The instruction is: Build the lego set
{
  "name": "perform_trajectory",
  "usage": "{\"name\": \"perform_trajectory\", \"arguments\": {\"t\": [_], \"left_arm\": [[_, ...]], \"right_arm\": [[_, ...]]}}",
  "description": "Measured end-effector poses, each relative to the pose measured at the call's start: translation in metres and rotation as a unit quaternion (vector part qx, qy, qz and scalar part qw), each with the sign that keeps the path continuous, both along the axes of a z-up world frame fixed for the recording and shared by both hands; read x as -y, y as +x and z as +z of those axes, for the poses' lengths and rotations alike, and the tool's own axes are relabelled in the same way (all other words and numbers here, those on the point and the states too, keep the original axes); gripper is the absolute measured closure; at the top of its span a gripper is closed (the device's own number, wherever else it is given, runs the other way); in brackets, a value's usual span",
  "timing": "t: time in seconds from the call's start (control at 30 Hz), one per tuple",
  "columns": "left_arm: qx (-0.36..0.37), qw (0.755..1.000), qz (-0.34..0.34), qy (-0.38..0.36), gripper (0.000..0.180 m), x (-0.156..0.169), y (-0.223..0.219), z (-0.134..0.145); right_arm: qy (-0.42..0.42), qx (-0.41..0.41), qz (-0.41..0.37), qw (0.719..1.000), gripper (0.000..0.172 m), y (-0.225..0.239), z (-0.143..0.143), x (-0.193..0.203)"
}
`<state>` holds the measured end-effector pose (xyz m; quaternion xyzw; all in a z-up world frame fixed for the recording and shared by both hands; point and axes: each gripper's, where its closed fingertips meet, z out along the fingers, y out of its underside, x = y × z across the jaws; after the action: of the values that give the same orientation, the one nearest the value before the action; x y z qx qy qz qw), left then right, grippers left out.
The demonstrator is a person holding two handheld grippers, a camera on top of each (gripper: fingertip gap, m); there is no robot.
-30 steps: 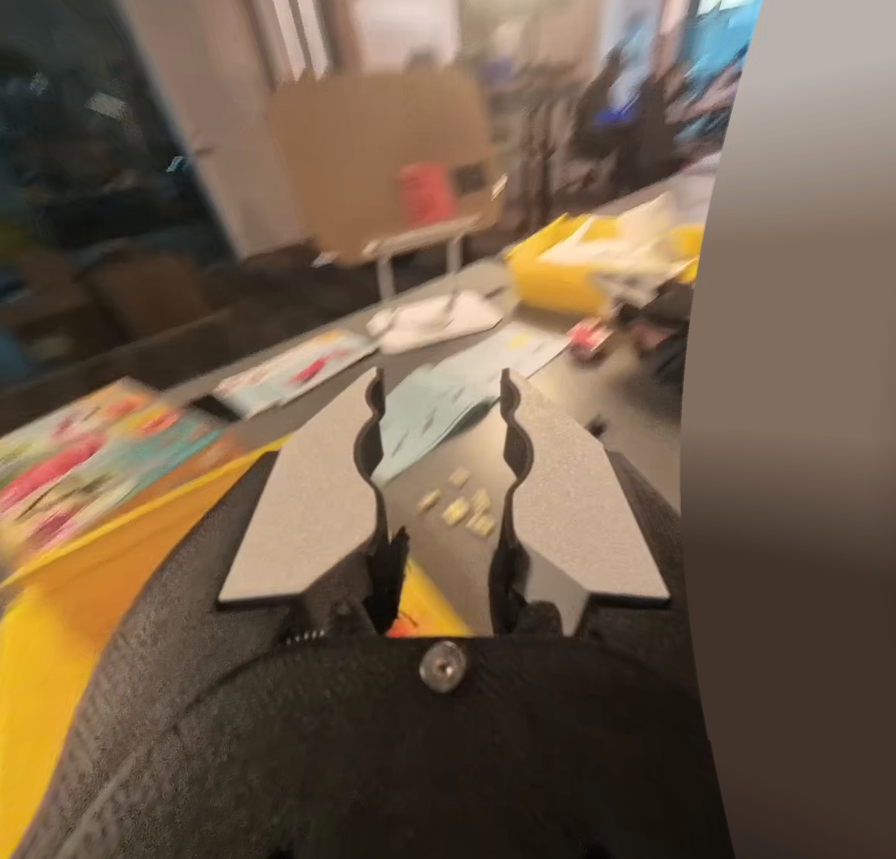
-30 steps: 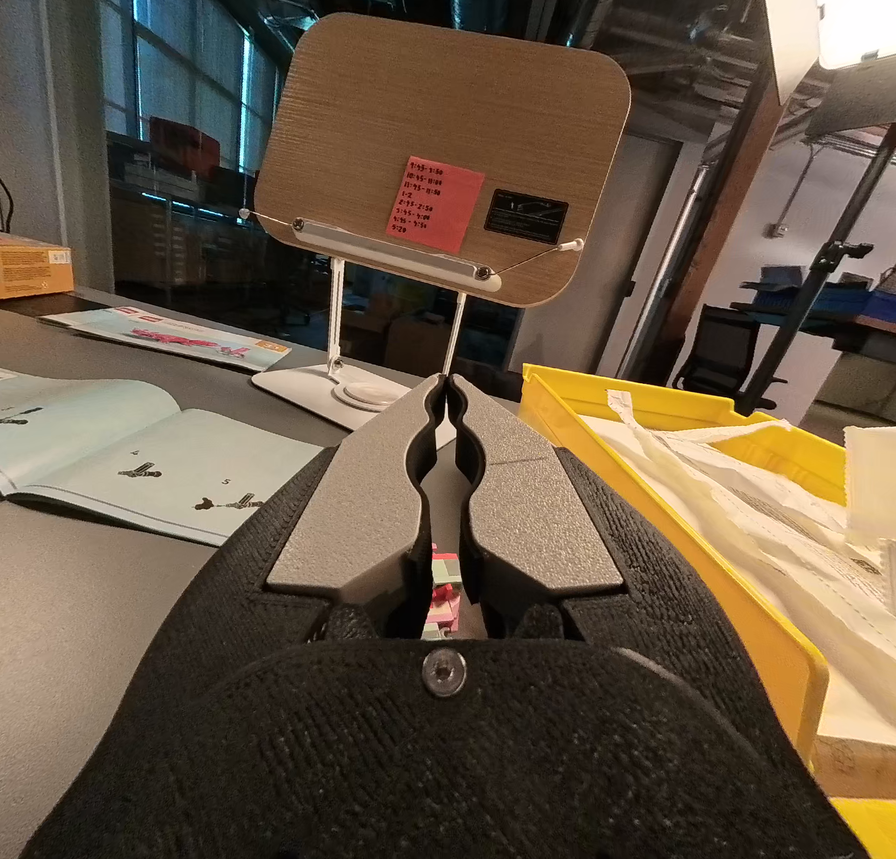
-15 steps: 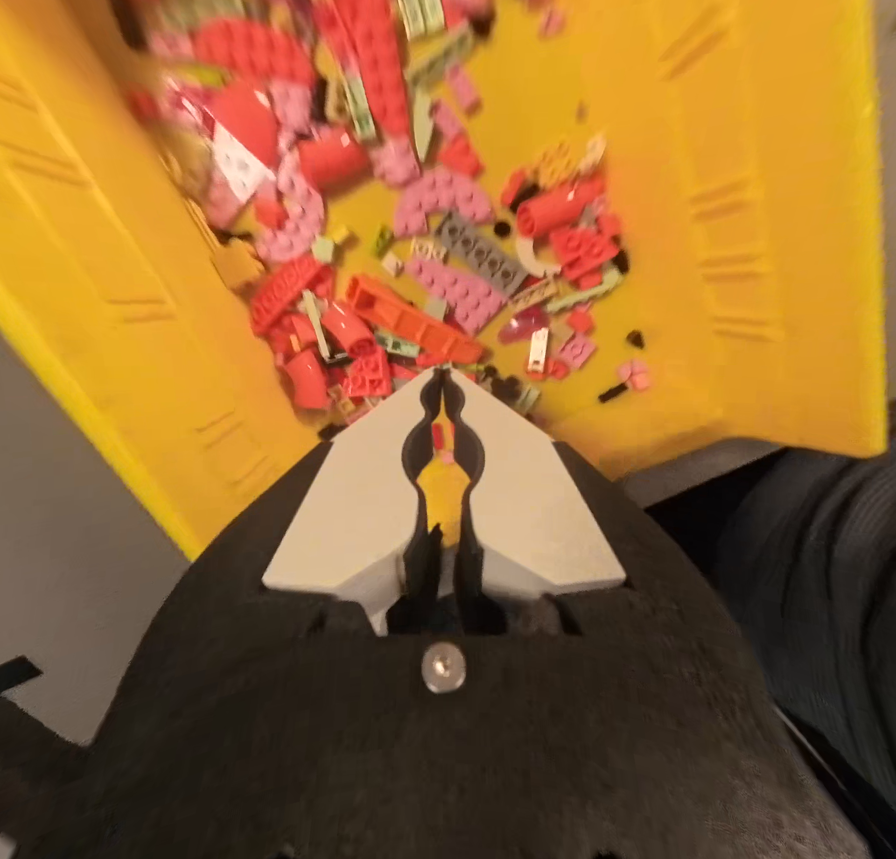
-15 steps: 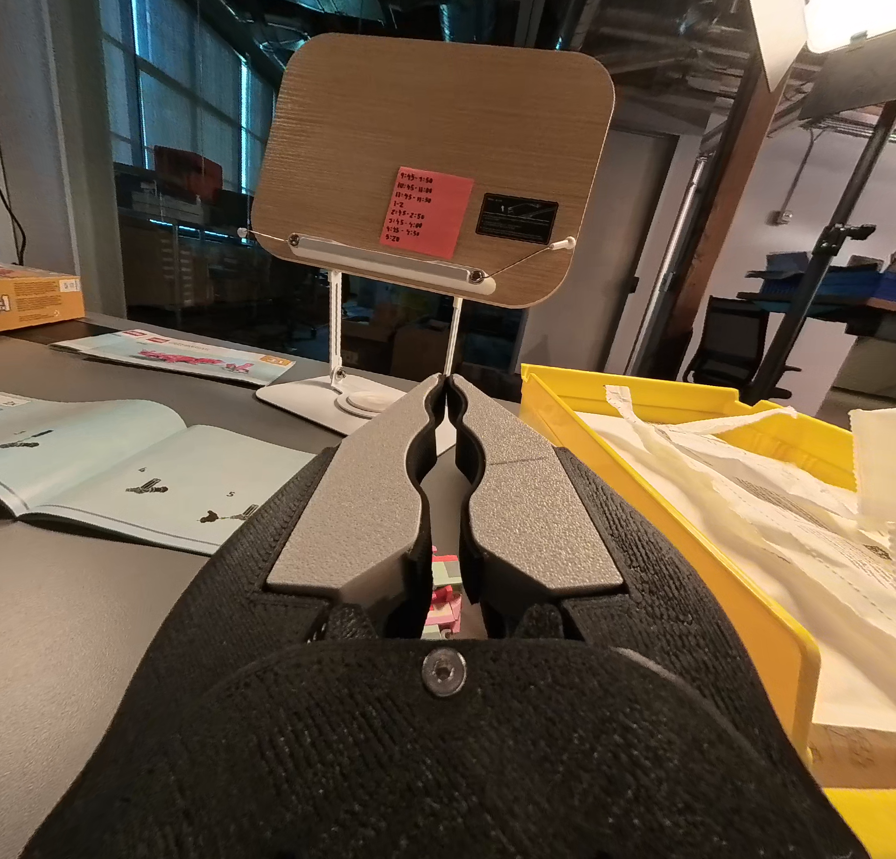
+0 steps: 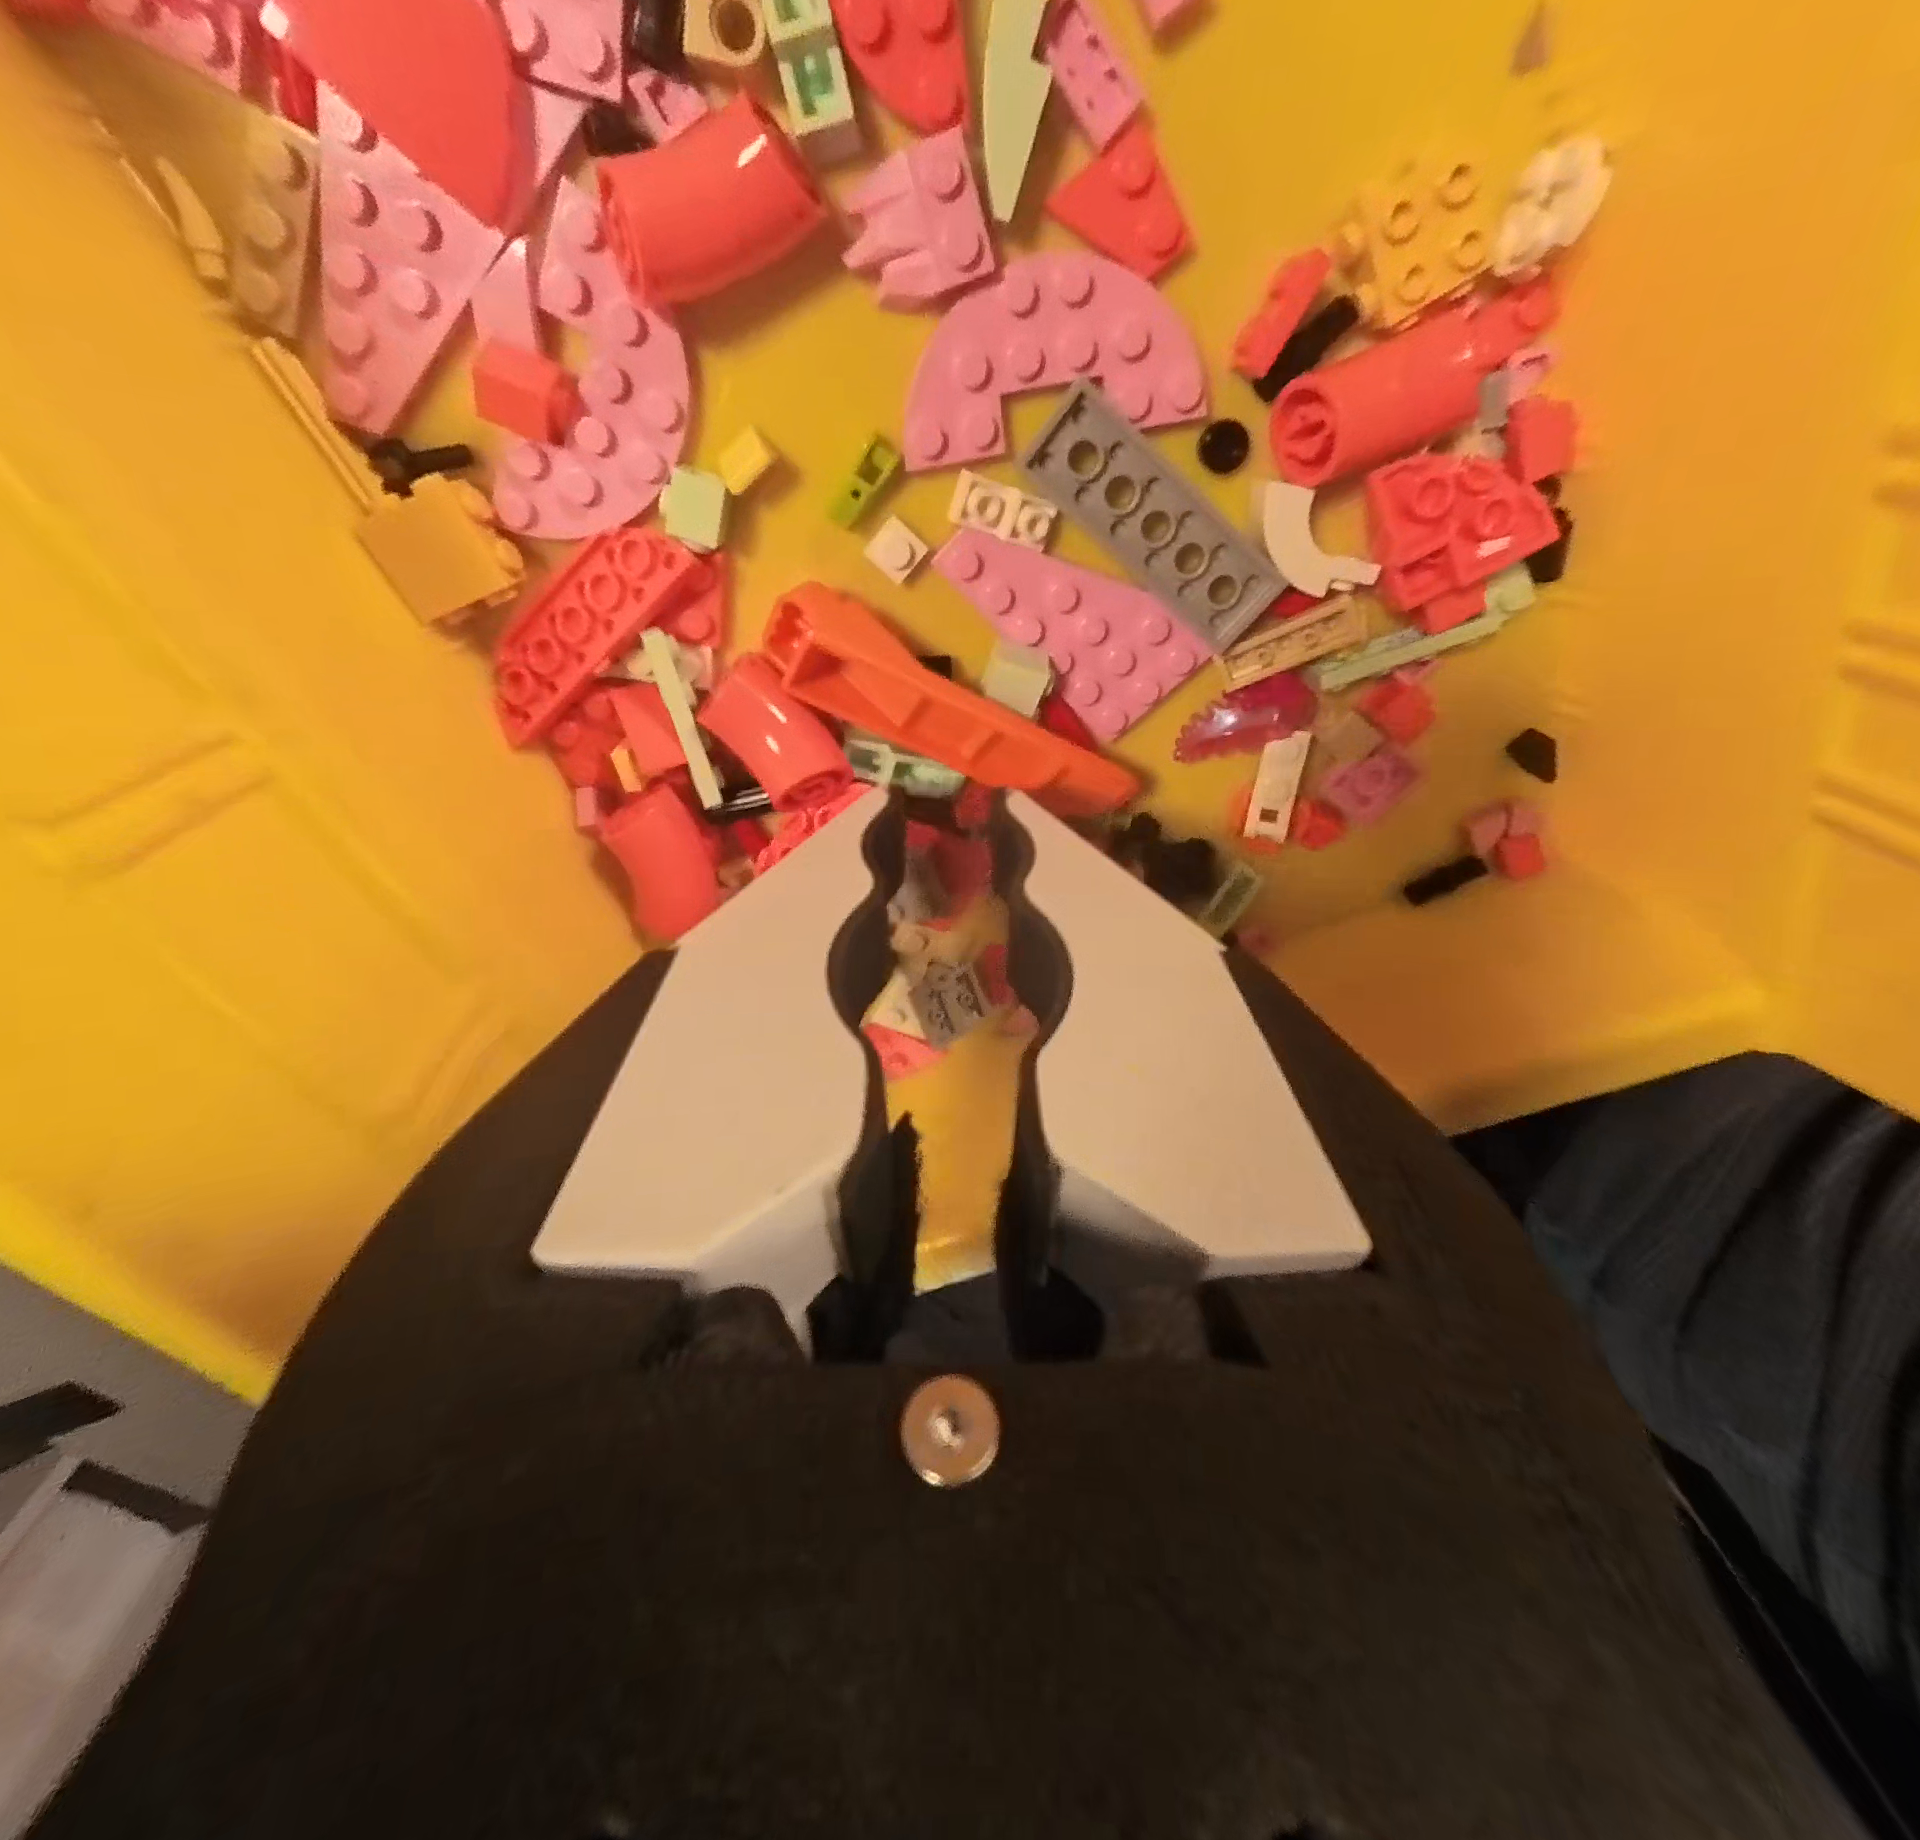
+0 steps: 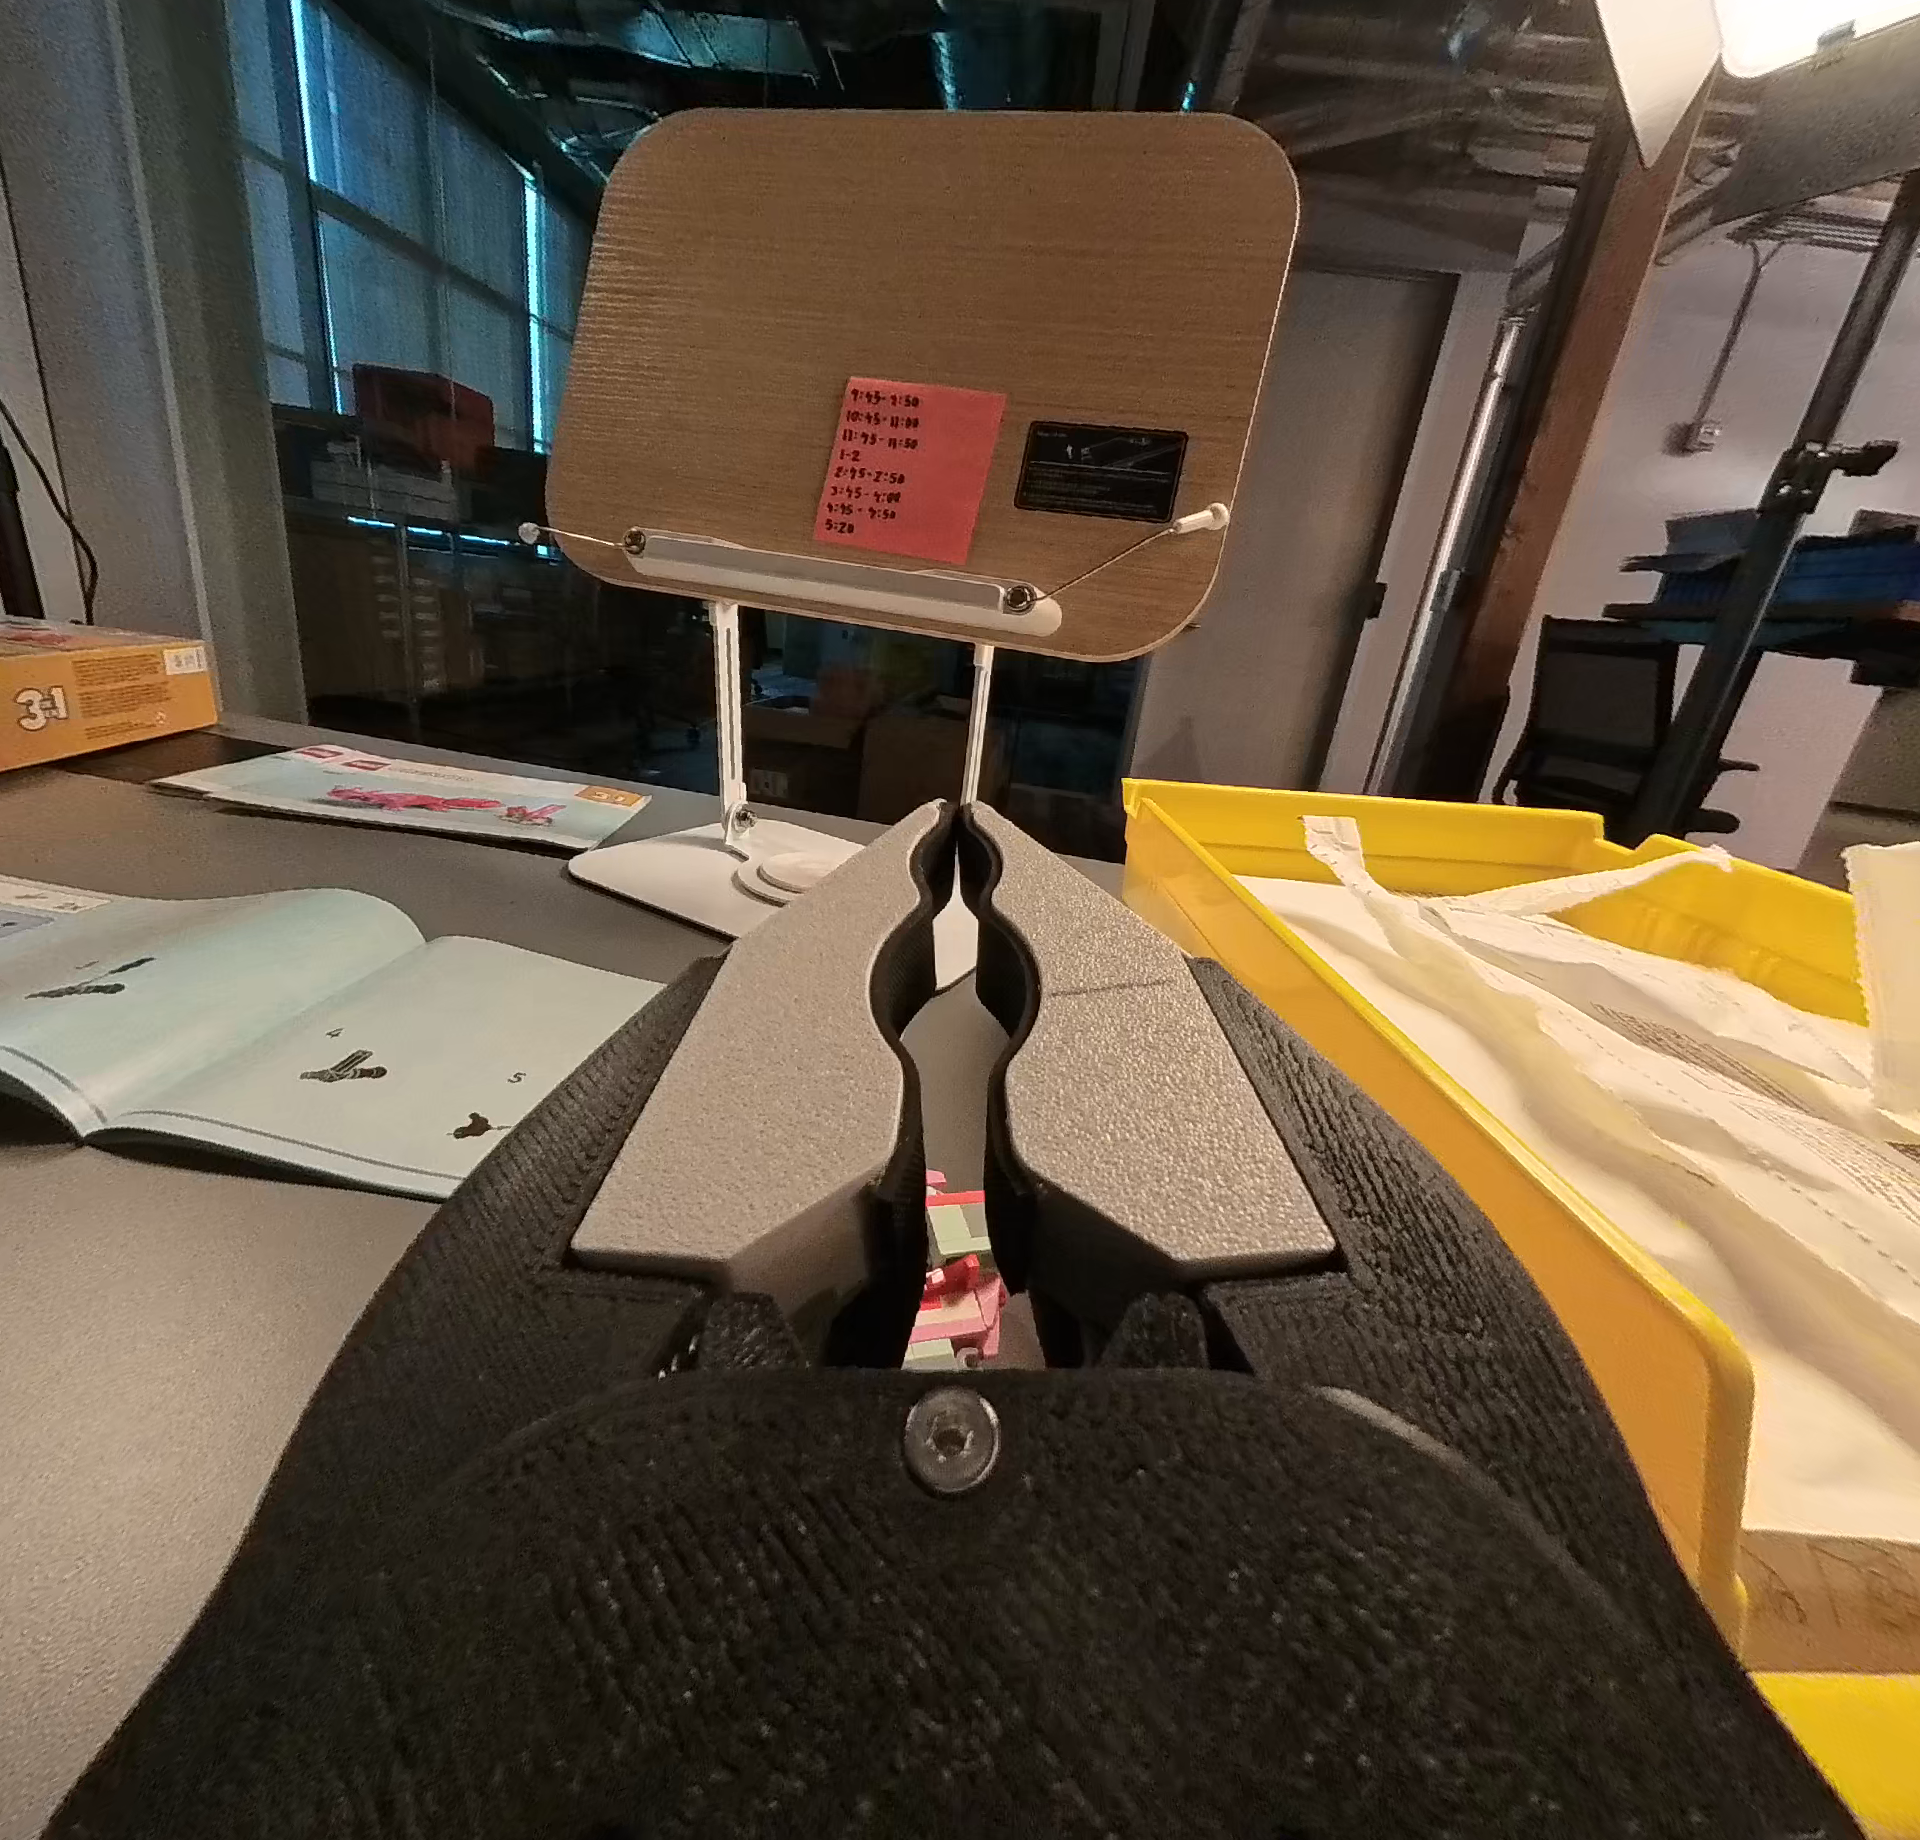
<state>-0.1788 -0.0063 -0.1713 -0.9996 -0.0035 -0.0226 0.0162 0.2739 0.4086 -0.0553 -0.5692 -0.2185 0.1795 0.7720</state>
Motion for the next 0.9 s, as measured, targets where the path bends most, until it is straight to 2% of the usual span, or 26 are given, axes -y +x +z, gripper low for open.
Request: {"name": "perform_trajectory", "arguments": {"t": [0.13, 0.43, 0.9], "left_arm": [[0.013, 1.0, 0.011, -0.001, 0.166, -0.005, -0.001, 0.0], [0.016, 0.999, 0.017, -0.031, 0.165, 0.005, -0.004, -0.002], [0.058, 0.998, 0.03, -0.019, 0.166, 0.002, -0.001, -0.003]], "right_arm": [[-0.002, -0.005, 0.002, 1.0, 0.172, 0.001, 0.0, 0.0], [-0.008, -0.015, 0.005, 1.0, 0.172, 0.002, 0.001, -0.001], [-0.011, -0.02, 0.01, 1.0, 0.172, 0.002, 0.001, 0.0]]}}
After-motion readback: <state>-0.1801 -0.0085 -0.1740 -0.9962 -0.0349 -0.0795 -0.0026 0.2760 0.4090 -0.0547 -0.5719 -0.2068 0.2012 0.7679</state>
